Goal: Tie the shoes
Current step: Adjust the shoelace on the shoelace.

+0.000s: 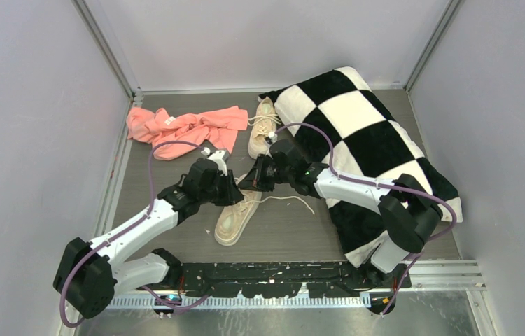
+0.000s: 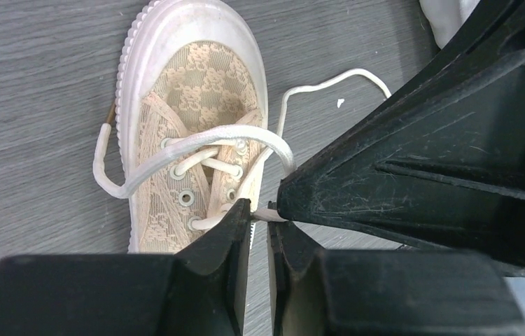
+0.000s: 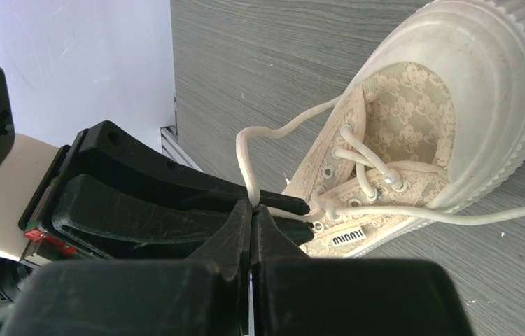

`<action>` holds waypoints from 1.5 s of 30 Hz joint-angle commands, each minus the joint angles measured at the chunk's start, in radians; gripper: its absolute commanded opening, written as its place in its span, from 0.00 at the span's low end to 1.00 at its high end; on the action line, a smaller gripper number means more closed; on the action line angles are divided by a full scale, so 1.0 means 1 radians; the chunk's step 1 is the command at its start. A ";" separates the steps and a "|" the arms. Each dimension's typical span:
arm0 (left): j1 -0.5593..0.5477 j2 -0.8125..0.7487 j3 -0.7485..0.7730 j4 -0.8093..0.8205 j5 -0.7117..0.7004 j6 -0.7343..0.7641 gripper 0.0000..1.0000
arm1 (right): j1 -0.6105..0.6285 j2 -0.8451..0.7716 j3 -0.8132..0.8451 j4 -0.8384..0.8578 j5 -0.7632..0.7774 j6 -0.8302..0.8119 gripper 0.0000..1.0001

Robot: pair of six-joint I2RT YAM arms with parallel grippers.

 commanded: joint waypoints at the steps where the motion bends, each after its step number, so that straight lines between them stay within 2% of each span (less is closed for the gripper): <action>1: -0.003 0.006 0.000 0.061 -0.052 0.012 0.12 | -0.002 -0.073 -0.013 0.024 0.003 0.012 0.01; 3: -0.004 0.008 0.001 0.054 -0.058 0.017 0.02 | -0.005 -0.083 -0.019 0.001 0.012 0.007 0.02; 4: -0.004 0.009 0.003 0.046 -0.065 0.017 0.01 | -0.008 -0.088 -0.020 -0.011 0.018 0.005 0.10; 6: -0.004 0.007 0.009 0.025 -0.082 0.017 0.00 | -0.025 -0.108 -0.026 -0.061 0.043 -0.005 0.36; 8: -0.004 -0.008 0.009 -0.006 -0.115 0.016 0.00 | -0.075 -0.167 -0.069 -0.107 0.078 -0.008 0.55; 13: -0.004 -0.057 -0.011 -0.059 -0.212 -0.019 0.00 | -0.160 -0.261 -0.167 -0.225 0.188 0.013 0.56; 18: -0.004 -0.122 -0.047 -0.077 -0.270 -0.060 0.00 | -0.190 -0.257 -0.283 -0.208 0.184 0.150 0.56; 25: -0.003 -0.156 -0.065 -0.092 -0.308 -0.087 0.00 | -0.191 -0.146 -0.320 -0.103 0.121 0.336 0.56; 32: -0.003 -0.154 -0.075 -0.084 -0.285 -0.078 0.00 | -0.186 -0.046 -0.338 -0.015 0.054 0.511 0.57; 45: -0.004 -0.153 -0.069 -0.083 -0.278 -0.061 0.00 | -0.125 0.145 -0.318 0.178 -0.005 0.751 0.58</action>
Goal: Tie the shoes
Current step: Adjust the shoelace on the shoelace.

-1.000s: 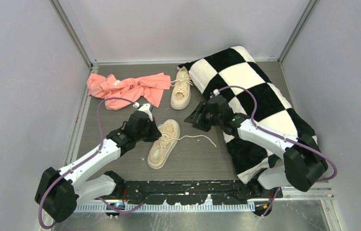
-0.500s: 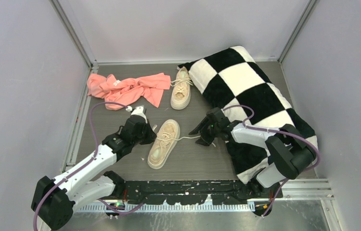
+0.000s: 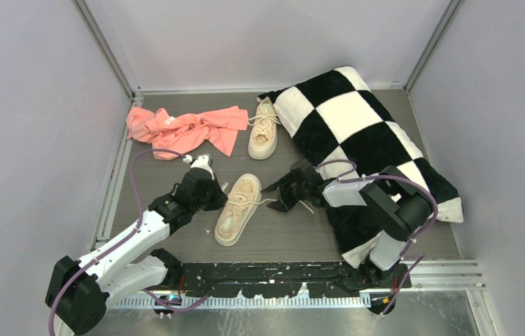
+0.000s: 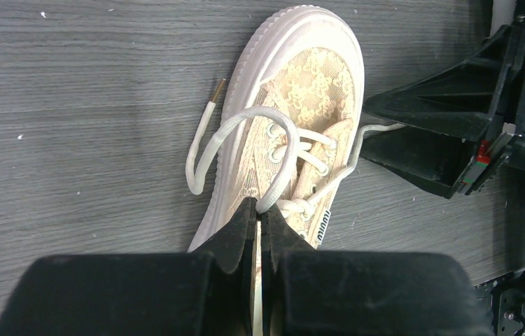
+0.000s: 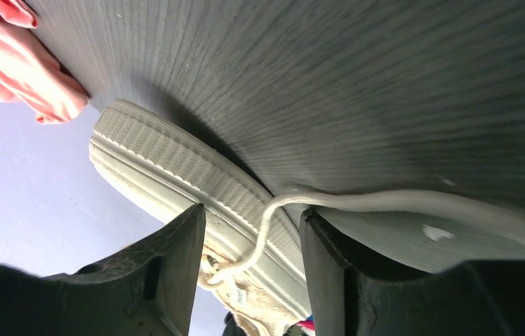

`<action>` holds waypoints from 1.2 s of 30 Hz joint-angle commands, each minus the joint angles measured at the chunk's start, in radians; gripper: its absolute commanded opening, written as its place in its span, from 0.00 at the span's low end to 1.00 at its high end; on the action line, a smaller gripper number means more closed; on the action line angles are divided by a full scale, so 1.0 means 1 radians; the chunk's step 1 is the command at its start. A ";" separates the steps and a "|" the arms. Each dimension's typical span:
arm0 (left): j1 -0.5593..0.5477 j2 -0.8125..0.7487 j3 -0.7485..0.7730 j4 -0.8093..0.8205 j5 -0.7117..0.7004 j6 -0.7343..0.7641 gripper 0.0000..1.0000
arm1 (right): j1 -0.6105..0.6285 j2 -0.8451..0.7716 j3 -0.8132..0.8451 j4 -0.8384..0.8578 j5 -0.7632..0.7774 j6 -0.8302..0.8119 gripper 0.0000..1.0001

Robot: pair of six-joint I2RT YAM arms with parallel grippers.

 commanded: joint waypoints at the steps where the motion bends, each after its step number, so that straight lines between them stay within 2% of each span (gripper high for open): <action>1: -0.002 -0.014 0.002 0.009 -0.018 0.018 0.00 | 0.035 0.072 -0.004 0.069 -0.033 0.167 0.58; 4: -0.003 -0.023 0.006 0.003 -0.021 0.018 0.00 | 0.049 0.076 -0.045 0.094 0.010 0.230 0.54; 10: -0.001 -0.052 -0.002 -0.010 -0.035 0.017 0.00 | 0.052 -0.029 -0.112 0.006 0.191 0.240 0.23; 14: -0.002 -0.061 -0.011 -0.013 -0.048 0.004 0.00 | 0.051 -0.019 -0.108 -0.005 0.219 0.217 0.10; 17: -0.003 -0.061 -0.015 -0.011 -0.048 -0.002 0.00 | 0.053 0.014 -0.102 0.025 0.186 0.219 0.16; 20: -0.003 -0.054 -0.014 -0.009 -0.043 -0.002 0.00 | 0.062 0.039 -0.093 0.048 0.171 0.230 0.40; 22: -0.002 -0.050 -0.013 -0.008 -0.036 -0.002 0.00 | 0.066 0.058 -0.081 0.048 0.164 0.238 0.51; 26: -0.002 -0.049 -0.016 -0.001 -0.026 -0.005 0.00 | 0.079 0.116 -0.078 0.127 0.121 0.297 0.52; 29: -0.003 -0.050 -0.015 0.001 -0.025 -0.006 0.00 | 0.090 0.125 -0.081 0.153 0.119 0.319 0.40; 33: -0.003 -0.056 -0.017 -0.002 -0.040 -0.009 0.00 | 0.090 0.083 -0.110 0.125 0.163 0.321 0.03; 36: -0.003 -0.065 -0.018 -0.012 -0.061 -0.015 0.00 | 0.079 0.032 -0.136 0.085 0.191 0.297 0.01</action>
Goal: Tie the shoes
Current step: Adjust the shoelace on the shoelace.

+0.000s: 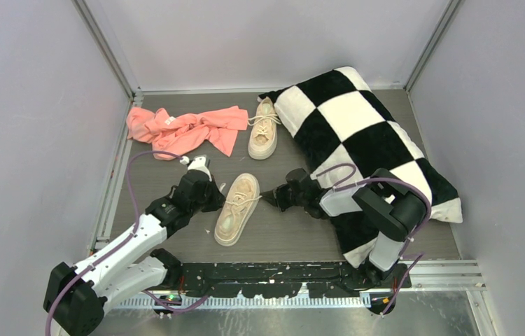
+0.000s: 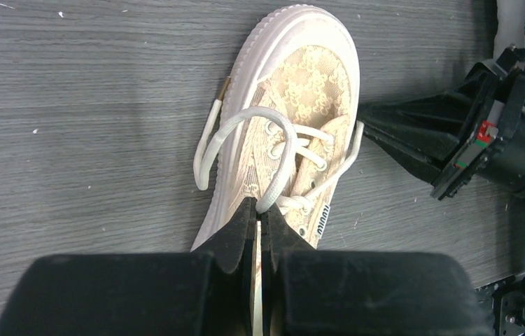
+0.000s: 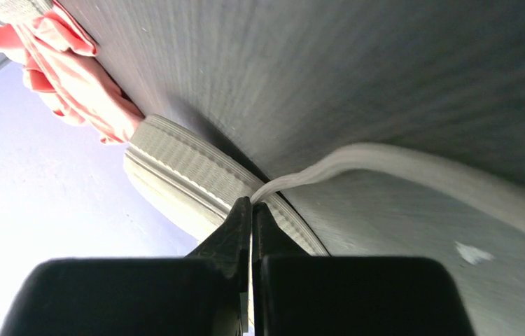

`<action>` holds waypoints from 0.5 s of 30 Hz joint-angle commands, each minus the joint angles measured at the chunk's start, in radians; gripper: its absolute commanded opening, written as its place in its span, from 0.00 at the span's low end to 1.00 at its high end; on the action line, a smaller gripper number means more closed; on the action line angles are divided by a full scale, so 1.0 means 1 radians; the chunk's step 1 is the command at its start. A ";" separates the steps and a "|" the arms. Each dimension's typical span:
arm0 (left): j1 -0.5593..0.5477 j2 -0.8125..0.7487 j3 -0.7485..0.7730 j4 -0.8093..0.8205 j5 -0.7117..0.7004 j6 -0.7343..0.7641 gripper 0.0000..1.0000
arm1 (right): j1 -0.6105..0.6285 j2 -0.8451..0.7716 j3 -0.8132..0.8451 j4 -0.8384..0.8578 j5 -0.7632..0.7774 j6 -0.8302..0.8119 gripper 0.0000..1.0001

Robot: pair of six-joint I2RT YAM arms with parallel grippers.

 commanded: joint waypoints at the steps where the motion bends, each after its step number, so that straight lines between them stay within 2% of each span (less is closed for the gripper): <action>1: -0.002 -0.024 -0.005 -0.001 -0.052 -0.016 0.00 | -0.011 -0.034 -0.079 -0.171 0.009 0.061 0.01; 11: -0.003 -0.132 -0.013 -0.101 -0.147 -0.049 0.00 | -0.019 -0.187 -0.122 -0.288 0.034 -0.080 0.00; 15: -0.001 -0.165 -0.040 -0.127 -0.172 -0.074 0.00 | -0.020 -0.261 -0.085 -0.395 0.076 -0.152 0.00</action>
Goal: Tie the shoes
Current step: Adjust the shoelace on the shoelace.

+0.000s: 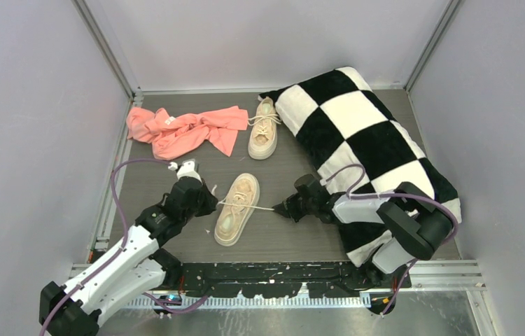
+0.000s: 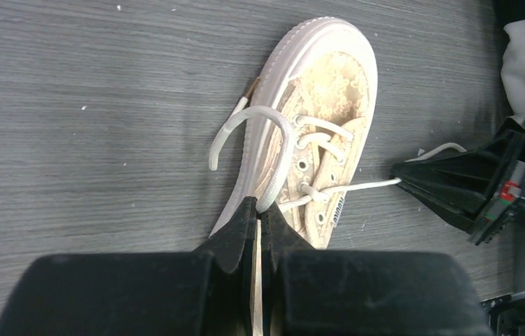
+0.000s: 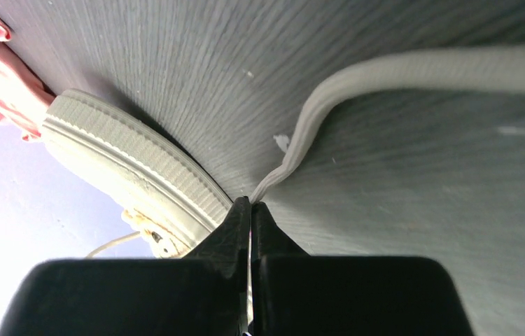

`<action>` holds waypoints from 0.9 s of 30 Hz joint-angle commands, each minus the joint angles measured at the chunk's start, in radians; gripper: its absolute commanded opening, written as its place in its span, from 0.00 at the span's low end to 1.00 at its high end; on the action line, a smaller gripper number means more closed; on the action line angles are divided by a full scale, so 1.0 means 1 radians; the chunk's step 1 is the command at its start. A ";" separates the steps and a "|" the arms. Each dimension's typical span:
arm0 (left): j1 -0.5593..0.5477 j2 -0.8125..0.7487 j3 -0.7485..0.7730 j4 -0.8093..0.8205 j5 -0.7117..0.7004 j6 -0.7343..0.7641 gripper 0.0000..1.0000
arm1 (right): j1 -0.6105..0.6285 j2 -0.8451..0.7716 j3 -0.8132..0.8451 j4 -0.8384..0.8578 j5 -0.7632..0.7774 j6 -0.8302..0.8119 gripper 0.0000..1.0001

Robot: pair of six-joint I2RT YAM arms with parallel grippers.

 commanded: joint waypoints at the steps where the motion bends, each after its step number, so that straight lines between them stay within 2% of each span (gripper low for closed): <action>1: 0.003 -0.031 -0.034 -0.042 -0.095 -0.040 0.00 | -0.017 -0.095 0.023 -0.188 0.089 -0.067 0.01; 4: 0.003 0.008 -0.075 -0.051 -0.101 -0.091 0.00 | -0.018 -0.140 0.028 -0.256 0.139 -0.099 0.01; 11: 0.002 0.132 -0.121 0.009 -0.016 -0.122 0.00 | -0.019 -0.213 -0.014 -0.327 0.172 -0.143 0.01; 18: -0.008 0.193 -0.209 0.217 0.226 -0.253 0.00 | -0.023 -0.232 0.009 -0.369 0.212 -0.191 0.00; 20: -0.044 0.230 -0.228 0.272 0.278 -0.305 0.00 | -0.032 -0.222 0.013 -0.366 0.216 -0.197 0.01; 27: -0.176 0.321 -0.200 0.389 0.284 -0.416 0.00 | -0.058 -0.233 0.017 -0.364 0.226 -0.220 0.01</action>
